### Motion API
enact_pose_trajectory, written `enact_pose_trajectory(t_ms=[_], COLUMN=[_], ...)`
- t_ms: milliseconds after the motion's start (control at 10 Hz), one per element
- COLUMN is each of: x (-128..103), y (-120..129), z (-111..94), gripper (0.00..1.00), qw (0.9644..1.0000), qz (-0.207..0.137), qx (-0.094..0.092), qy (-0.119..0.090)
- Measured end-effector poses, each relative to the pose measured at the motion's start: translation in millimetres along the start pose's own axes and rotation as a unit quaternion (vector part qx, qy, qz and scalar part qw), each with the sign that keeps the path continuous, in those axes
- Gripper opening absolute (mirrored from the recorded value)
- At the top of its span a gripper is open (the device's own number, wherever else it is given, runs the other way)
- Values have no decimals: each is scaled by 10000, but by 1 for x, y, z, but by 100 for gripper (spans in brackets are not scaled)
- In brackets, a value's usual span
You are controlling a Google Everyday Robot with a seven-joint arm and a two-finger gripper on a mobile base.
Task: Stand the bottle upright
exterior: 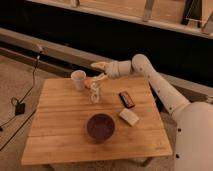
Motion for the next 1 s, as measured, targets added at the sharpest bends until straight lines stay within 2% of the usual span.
enact_pose_trajectory(t_ms=[100,200,300,500,1000], x=[-16,-27,-30,-34,-33], y=[-1,-1,0,-2,-2], z=[1,0,-3,-6,-7], gripper=[60,60,60,60,60], qw=[9990,9956,9902,9835,9834], qz=[-212,-381,-477,-553,-548], qx=[-282,-588,-833,-1022,-1021], qy=[259,614,1018,1385,1393])
